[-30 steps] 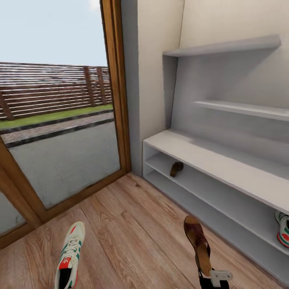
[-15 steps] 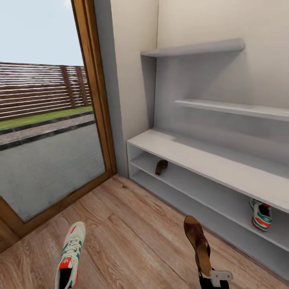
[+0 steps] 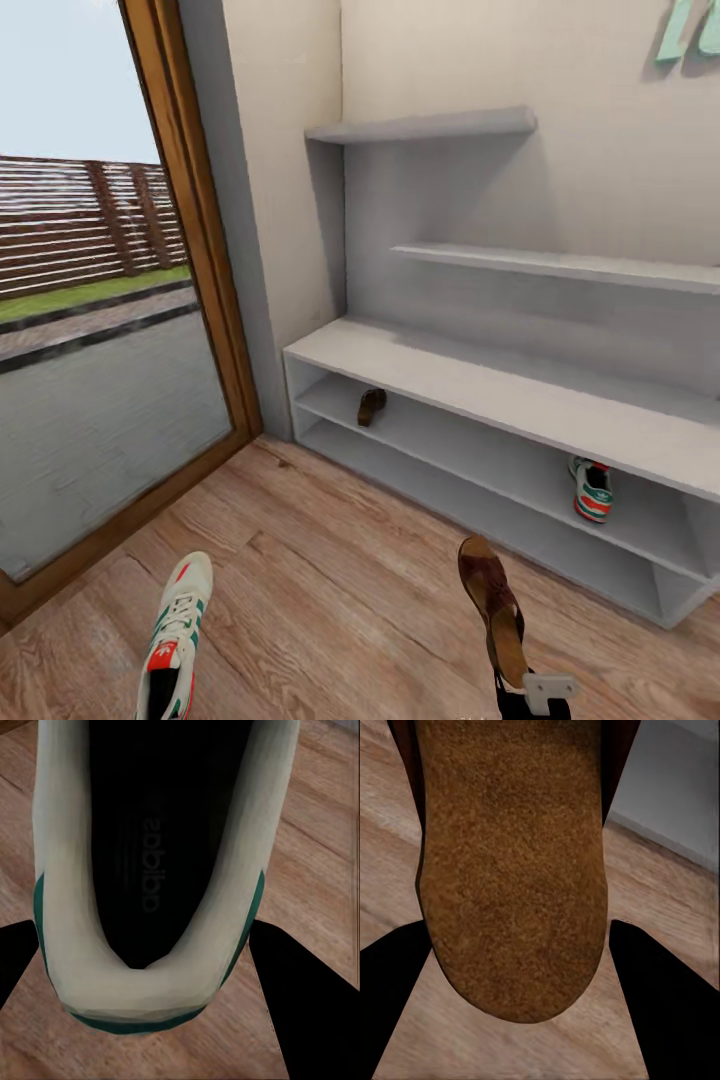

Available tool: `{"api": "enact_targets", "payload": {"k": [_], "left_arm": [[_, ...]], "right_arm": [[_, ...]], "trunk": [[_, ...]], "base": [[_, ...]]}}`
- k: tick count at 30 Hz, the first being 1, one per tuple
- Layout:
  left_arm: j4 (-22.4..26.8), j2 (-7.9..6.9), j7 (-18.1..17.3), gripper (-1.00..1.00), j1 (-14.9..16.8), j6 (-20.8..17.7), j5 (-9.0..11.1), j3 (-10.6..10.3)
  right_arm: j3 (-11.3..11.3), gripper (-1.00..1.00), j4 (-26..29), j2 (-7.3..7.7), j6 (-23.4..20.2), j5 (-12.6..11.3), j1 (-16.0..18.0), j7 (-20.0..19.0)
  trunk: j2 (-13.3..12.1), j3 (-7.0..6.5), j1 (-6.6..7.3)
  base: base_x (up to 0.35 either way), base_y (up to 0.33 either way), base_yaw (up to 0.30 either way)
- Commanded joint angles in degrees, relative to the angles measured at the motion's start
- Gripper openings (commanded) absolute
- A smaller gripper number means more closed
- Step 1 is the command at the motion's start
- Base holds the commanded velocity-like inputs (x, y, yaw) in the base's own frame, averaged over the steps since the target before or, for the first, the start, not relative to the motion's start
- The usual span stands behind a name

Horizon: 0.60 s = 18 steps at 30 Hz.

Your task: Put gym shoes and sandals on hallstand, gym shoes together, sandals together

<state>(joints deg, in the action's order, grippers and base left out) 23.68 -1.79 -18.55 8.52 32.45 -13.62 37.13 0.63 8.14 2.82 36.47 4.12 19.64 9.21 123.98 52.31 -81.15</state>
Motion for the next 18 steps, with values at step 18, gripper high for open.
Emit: {"api": "enact_targets", "payload": {"k": [18], "left_arm": [[0.0, 0.03, -0.3, -1.00, 0.1, 0.2, -0.5, 0.5]], "right_arm": [[0.1, -1.00, -0.1, 0.00, 0.1, 0.5, 0.1, 0.5]], "trunk": [[0.0, 0.05, 0.02]], "base": [[-0.006, 0.005, -0.268]]}}
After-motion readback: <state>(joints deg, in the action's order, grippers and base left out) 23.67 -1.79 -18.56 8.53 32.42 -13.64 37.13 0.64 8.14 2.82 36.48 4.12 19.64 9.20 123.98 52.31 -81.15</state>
